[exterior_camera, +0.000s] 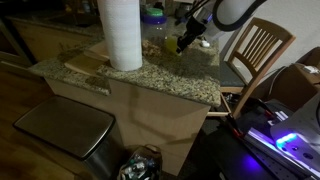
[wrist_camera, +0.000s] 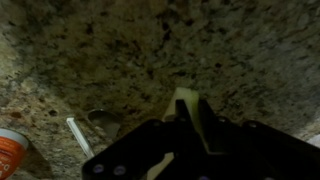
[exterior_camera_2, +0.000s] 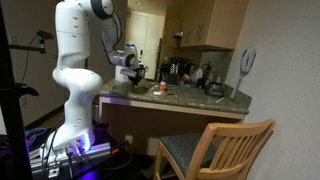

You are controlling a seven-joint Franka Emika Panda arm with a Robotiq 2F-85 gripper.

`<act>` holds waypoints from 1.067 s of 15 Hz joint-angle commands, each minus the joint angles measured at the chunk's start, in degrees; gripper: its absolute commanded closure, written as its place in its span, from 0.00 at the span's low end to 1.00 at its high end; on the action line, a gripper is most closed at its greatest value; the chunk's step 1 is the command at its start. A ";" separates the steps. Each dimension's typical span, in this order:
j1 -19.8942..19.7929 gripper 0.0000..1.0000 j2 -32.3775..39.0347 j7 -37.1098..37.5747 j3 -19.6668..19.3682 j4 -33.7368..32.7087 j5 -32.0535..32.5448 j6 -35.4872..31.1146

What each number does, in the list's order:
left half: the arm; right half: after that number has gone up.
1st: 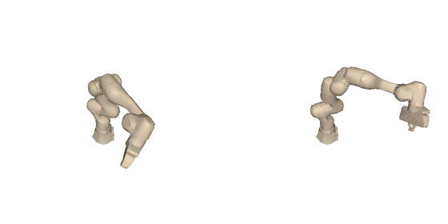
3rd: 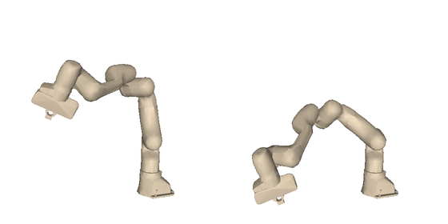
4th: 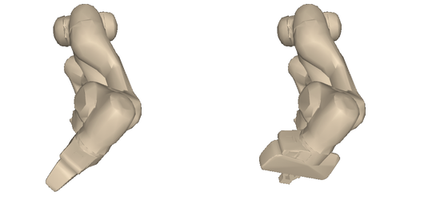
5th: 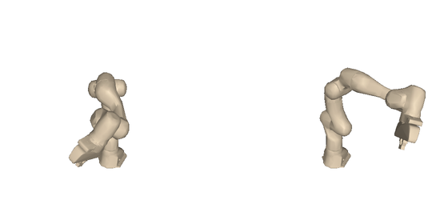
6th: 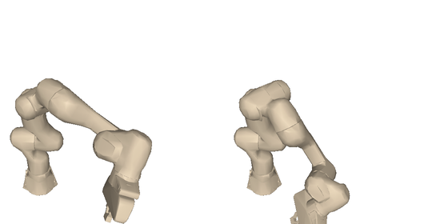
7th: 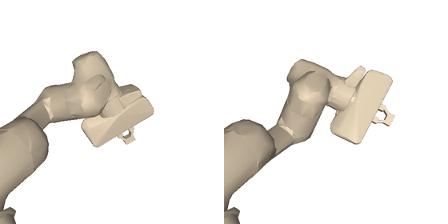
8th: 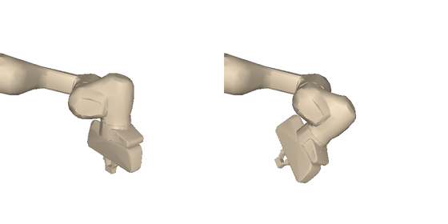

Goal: Move the kitchen sponge to the left

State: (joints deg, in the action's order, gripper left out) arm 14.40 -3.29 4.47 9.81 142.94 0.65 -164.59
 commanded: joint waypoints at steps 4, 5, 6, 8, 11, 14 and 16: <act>1.93 0.99 -9.61 -16.05 -6.64 -1.19 -21.37 25.96; 0.34 0.98 -11.06 -19.29 -6.95 -1.47 -24.01 30.57; -0.27 0.98 -12.76 -21.21 -8.66 -1.23 -25.44 35.29; 2.38 0.98 -16.57 -27.21 -16.48 -1.75 -26.97 45.08; 1.21 0.98 -21.97 -36.27 -23.86 -2.99 -26.27 59.48; -2.25 0.98 -21.77 -45.95 -23.84 -2.37 -30.09 67.24; -1.88 0.98 -20.48 -51.13 -22.55 -0.56 -34.38 68.01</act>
State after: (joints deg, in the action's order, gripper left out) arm 12.66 -26.65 -39.23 -14.52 140.41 -28.36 -97.76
